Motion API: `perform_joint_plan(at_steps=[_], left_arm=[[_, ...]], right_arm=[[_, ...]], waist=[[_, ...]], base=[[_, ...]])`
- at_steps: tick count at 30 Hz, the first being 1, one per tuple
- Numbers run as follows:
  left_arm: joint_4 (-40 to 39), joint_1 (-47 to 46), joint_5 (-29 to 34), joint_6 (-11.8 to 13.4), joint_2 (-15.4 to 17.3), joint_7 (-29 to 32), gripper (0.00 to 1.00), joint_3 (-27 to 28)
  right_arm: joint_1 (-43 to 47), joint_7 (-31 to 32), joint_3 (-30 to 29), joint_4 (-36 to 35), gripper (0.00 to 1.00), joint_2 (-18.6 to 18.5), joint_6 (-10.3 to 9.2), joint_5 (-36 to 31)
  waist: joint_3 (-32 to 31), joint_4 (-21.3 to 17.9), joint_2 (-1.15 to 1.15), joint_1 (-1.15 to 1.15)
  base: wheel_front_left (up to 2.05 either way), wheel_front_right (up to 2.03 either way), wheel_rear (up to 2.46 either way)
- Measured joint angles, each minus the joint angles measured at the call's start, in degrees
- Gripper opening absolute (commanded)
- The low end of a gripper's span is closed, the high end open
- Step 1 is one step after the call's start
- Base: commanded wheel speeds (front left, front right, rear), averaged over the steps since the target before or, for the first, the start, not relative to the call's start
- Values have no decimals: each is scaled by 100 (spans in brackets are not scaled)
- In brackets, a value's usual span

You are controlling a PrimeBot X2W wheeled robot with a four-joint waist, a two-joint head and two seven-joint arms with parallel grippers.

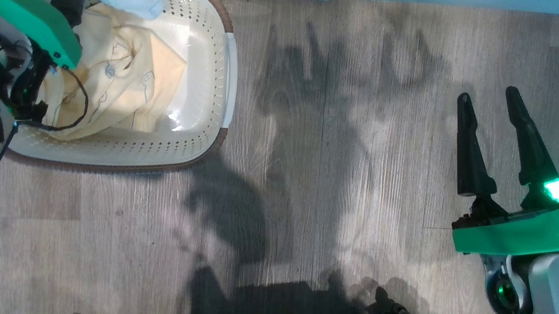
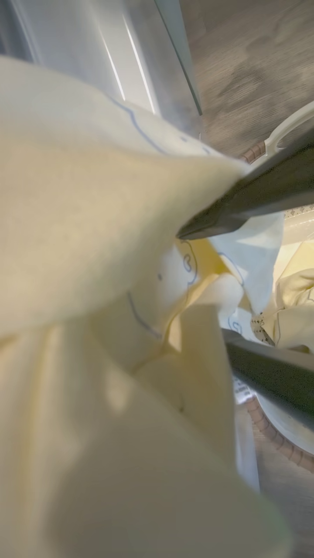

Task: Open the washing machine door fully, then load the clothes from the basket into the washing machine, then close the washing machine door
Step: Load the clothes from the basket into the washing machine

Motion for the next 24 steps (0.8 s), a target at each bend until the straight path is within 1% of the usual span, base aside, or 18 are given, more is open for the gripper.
perform_joint_plan(at_steps=[1, 2, 3, 4, 6, 7, 14, 19, 24], left_arm=[[-32, 0, 24, 0, 16, 0, 100, -31], [-44, 1, 31, 0, 24, 0, 88, -41], [-53, 1, 49, 0, 32, 0, 58, -40], [-66, 1, 57, 0, 43, 0, 58, -34], [-92, 1, 105, 0, 57, 0, 24, 13], [-97, 1, 129, 0, 57, 0, 0, 56], [-196, 17, 379, 0, 27, 0, 0, 371], [-506, 177, 478, 0, -48, 0, 0, 638], [-979, 608, 589, 0, -182, -1, 0, 836]], right_arm=[[0, 0, -7, 0, 100, 0, 0, -16], [-1, 0, -10, 0, 100, 0, 1, -16], [-1, 0, -12, 0, 100, 0, 1, -16], [-1, 0, -13, 0, 100, 0, 0, -16], [-3, 0, -15, 0, 100, 0, 1, -16], [-3, 0, -19, 0, 100, 0, 1, -16], [-5, 0, -51, 3, 100, 0, 1, -16], [-4, 0, -66, 26, 100, 0, 0, -16], [8, 0, -108, 48, 100, 0, 1, -18]], waist=[[1, -1, 0, 0], [2, -3, 0, 0], [4, -6, 0, 0], [6, -9, 0, 0], [13, -16, 0, 0], [16, -18, 0, 0], [-14, -4, 0, 0], [-104, 15, 0, 0], [-284, 61, 0, 0]], base=[[0, 0, 0], [0, 0, 0], [0, 0, 0], [0, 0, 0], [0, 0, 0], [0, 0, 0], [0, 0, 0], [0, 0, 0], [0, 0, 0]])
